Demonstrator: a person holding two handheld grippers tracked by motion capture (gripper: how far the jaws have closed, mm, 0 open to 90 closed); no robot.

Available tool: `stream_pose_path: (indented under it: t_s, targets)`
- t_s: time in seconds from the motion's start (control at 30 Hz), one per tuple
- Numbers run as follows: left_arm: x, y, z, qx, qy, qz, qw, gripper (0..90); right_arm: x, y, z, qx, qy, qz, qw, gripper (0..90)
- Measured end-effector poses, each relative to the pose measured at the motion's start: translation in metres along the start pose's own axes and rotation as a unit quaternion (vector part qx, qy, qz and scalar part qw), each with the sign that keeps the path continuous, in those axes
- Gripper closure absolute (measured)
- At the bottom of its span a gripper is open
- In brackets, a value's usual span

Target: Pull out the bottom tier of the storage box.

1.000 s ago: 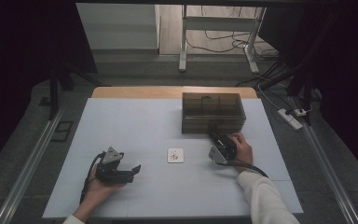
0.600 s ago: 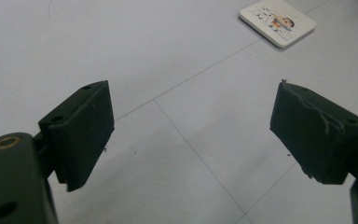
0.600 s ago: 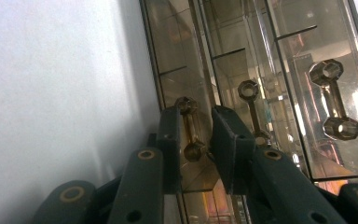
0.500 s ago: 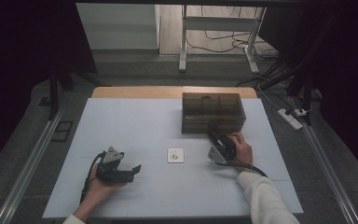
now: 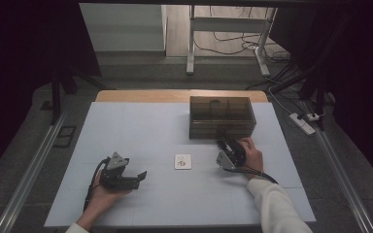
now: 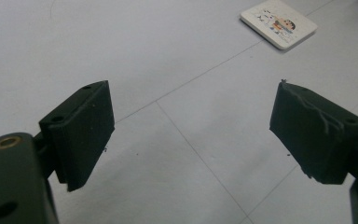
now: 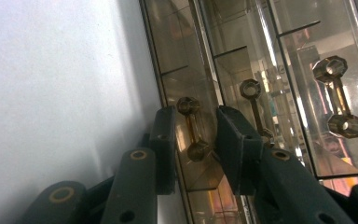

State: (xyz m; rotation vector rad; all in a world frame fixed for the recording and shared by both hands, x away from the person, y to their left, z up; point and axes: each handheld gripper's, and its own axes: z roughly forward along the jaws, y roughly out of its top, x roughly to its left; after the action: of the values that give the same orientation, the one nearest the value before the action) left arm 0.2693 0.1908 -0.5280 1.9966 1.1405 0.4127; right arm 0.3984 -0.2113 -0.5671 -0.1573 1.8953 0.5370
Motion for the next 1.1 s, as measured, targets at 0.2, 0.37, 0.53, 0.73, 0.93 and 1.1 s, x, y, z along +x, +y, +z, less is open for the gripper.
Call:
stream_pose_path:
  t_s: [0.2, 0.37, 0.53, 0.73, 0.93, 1.1]
  targets:
    - [0.0003, 0.0001, 0.0, -0.002, -0.003, -0.003, 1.0, 13.9, -0.0006, 0.0015, 0.0001, 0.002, 0.005, 0.012, 0.9999, 65.1]
    - [0.0014, 0.0003, -0.001, -0.004, -0.007, -0.007, 0.9999, 13.9, -0.0009, 0.0019, 0.0003, 0.003, 0.006, 0.011, 0.9999, 65.0]
    - [0.0014, 0.0003, -0.0017, -0.004, -0.007, -0.006, 0.9999, 13.9, 0.0, 0.0024, 0.0001, 0.007, 0.001, 0.003, 1.0, 66.0]
    - [0.0017, 0.0003, -0.0019, -0.005, -0.007, -0.006, 0.9999, 13.9, -0.0005, 0.0015, -0.0004, 0.013, 0.004, 0.002, 0.9999, 66.6]
    - [0.0016, 0.0005, -0.0014, -0.004, -0.006, -0.006, 1.0, 13.9, 0.0005, 0.0027, 0.0005, 0.018, 0.005, -0.001, 0.9998, 68.7]
    - [0.0012, 0.0005, -0.0014, -0.004, -0.007, -0.006, 1.0, 13.9, 0.0019, 0.0042, 0.0016, 0.024, 0.001, -0.009, 0.9997, 70.4]
